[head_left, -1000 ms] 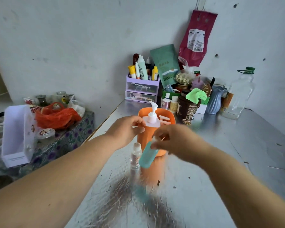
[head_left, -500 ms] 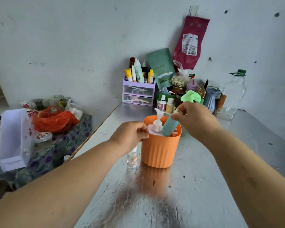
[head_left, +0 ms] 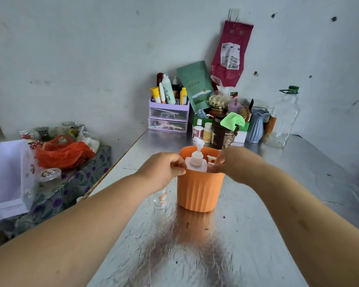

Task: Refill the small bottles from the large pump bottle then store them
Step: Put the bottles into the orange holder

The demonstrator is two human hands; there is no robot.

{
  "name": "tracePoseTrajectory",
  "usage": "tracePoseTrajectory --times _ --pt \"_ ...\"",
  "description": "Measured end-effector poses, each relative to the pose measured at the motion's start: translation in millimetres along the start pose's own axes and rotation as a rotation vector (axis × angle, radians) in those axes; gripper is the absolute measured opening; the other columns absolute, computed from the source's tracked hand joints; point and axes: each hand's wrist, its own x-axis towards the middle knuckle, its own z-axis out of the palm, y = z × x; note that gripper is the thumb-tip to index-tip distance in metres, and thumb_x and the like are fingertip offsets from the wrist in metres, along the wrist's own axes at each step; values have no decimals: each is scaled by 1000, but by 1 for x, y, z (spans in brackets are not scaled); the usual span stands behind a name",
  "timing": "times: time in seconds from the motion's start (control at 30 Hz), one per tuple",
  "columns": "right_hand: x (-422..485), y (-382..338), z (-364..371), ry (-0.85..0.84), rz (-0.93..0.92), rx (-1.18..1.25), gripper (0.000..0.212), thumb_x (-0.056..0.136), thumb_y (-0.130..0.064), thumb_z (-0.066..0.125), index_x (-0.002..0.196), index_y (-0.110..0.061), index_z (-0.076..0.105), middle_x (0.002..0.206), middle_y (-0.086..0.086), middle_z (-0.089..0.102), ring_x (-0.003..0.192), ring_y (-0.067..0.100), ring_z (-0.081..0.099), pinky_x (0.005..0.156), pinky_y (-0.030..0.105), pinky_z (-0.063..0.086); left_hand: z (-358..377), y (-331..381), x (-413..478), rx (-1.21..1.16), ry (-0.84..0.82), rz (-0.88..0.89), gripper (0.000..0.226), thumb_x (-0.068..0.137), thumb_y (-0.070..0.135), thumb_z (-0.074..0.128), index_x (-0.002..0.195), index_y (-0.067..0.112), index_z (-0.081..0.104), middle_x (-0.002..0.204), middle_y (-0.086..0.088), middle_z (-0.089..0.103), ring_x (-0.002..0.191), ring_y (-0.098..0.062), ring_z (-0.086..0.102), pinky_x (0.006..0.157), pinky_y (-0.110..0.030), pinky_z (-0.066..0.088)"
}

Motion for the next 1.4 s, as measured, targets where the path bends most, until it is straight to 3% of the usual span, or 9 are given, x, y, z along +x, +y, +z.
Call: tracePoseTrajectory --times 0.1,0.2,0.3,0.53,0.7,0.87,1.0,1.13,1.4 --pt "-10 -5 1 132 -61 -19 34 92 -43 56 108 -15 66 106 7 63 103 23 55 71 28 43 -5 -2 1 -10 -15 2 21 94 11 62 109 23 70 98 6 68 89 -14 65 69 -18 45" --pt "-32 -24 -2 355 -228 219 22 93 -35 55 95 -18 68 85 0 66 79 17 61 60 26 43 -11 -4 4 -102 6 -42 26 97 5 53 109 23 68 103 -4 69 89 -17 68 72 -27 54" --pt "-44 -51 10 138 -376 198 18 91 -38 58 95 -25 69 73 -6 61 71 13 59 60 25 47 -21 -7 3 -272 45 -88 26 98 -1 46 100 15 66 103 -13 64 79 -21 63 60 -19 50" --pt "-16 -95 96 -71 -355 92 64 93 -42 53 146 -27 21 130 11 53 114 30 56 91 38 48 -30 -12 -1 -136 54 -112 29 100 11 46 121 27 60 111 -1 65 95 -12 68 88 -42 57" --pt "-9 -99 97 -62 -347 109 32 96 -28 53 126 -19 46 122 8 57 108 25 57 80 33 47 -24 5 1 -158 127 -153 35 98 25 54 132 16 51 102 -5 65 91 -19 70 86 -45 57" --pt "-38 -66 60 -83 -359 210 25 95 -22 55 120 -20 55 101 -5 67 92 16 61 77 29 51 -14 14 12 -174 92 -318 42 99 38 48 112 0 59 88 -12 67 81 -30 73 83 -45 59" --pt "-72 -23 9 87 -320 344 12 94 -28 57 105 -30 59 75 -11 65 57 2 58 50 15 46 -8 18 14 -317 17 -437 39 100 34 49 120 1 55 84 -9 60 64 -24 68 71 -38 62" --pt "-77 13 -21 407 -211 522 7 91 -29 61 98 -30 62 71 -8 70 50 2 63 47 15 44 -3 27 5 -557 -145 -509 37 104 22 42 137 7 43 128 -20 54 59 -19 71 48 -26 56" --pt "-70 38 -32 583 -39 591 15 91 -27 61 105 -22 62 82 1 71 63 14 67 63 32 55 -1 24 -25 -653 -218 -480 35 97 0 40 129 8 50 116 -22 64 84 -33 74 68 -33 62"
